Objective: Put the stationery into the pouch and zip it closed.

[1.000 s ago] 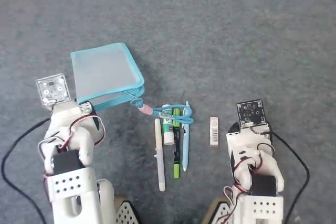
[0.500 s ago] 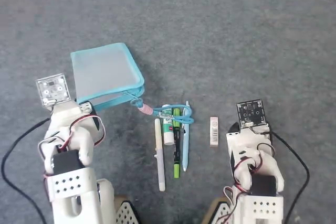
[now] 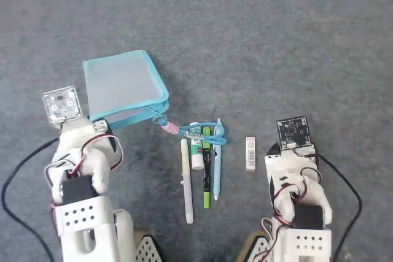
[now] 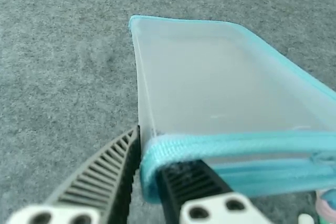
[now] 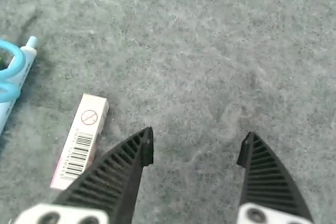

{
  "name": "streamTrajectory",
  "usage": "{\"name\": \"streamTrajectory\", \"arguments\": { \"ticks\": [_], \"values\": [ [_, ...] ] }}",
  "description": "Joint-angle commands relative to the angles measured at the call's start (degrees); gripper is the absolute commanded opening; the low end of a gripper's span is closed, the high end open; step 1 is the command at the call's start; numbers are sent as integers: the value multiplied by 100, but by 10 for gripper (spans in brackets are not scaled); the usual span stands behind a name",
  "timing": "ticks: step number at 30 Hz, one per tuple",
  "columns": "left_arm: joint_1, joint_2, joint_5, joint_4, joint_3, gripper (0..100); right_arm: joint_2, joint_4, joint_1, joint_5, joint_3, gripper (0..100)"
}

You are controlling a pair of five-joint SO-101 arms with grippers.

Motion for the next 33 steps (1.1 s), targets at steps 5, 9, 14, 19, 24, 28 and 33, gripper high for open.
{"name": "streamTrajectory", "arguments": {
  "ticks": [5, 9, 14, 19, 24, 28, 33],
  "values": [
    [53, 26, -202, -193, -127, 12, 180, 31, 31, -53, 114, 257],
    [62, 70, -176, -176, -295, 12, 180, 31, 31, -53, 114, 257],
    [255, 79, -440, 114, -295, 12, 180, 31, 31, -53, 114, 257],
    [475, 70, -492, 141, -312, 12, 180, 31, 31, -53, 114, 257],
    [677, 70, -448, 141, -295, 12, 180, 31, 31, -53, 114, 257],
    [642, 44, -290, 141, -286, 12, 180, 31, 31, -53, 114, 257],
    [659, 26, -299, 141, -321, 12, 180, 31, 31, -53, 114, 257]
  ]
}}
